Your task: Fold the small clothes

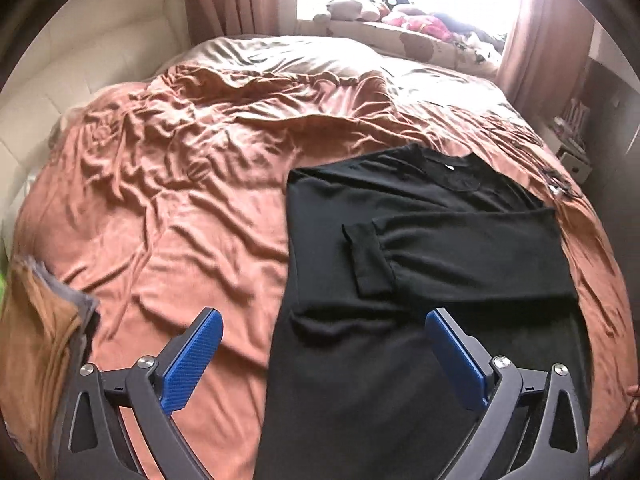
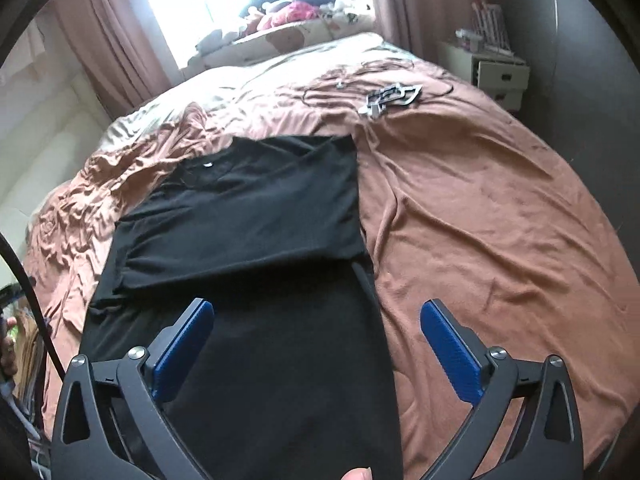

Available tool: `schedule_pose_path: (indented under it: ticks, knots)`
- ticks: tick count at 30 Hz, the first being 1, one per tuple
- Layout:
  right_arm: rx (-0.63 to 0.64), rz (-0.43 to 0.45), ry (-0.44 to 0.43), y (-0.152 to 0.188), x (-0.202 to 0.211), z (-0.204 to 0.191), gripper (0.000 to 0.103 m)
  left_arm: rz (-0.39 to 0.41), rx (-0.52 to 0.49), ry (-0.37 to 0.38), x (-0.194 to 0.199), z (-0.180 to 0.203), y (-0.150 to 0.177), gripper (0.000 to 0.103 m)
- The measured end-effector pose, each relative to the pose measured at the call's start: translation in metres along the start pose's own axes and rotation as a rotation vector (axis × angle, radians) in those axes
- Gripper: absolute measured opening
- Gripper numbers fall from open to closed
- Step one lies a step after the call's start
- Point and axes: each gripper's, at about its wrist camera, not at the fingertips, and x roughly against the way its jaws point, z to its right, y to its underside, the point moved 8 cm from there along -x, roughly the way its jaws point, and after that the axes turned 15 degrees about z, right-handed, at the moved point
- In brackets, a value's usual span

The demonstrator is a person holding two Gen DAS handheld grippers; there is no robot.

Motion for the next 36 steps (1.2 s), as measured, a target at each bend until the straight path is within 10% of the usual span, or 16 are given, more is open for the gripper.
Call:
schedule_pose_path:
  ticks: [36]
  knots:
    - [0.037, 0.174, -0.034, 0.064, 0.260, -0.012, 0.103, 0.249, 0.023, 0.122, 0.244, -0.034, 0.104, 0.102]
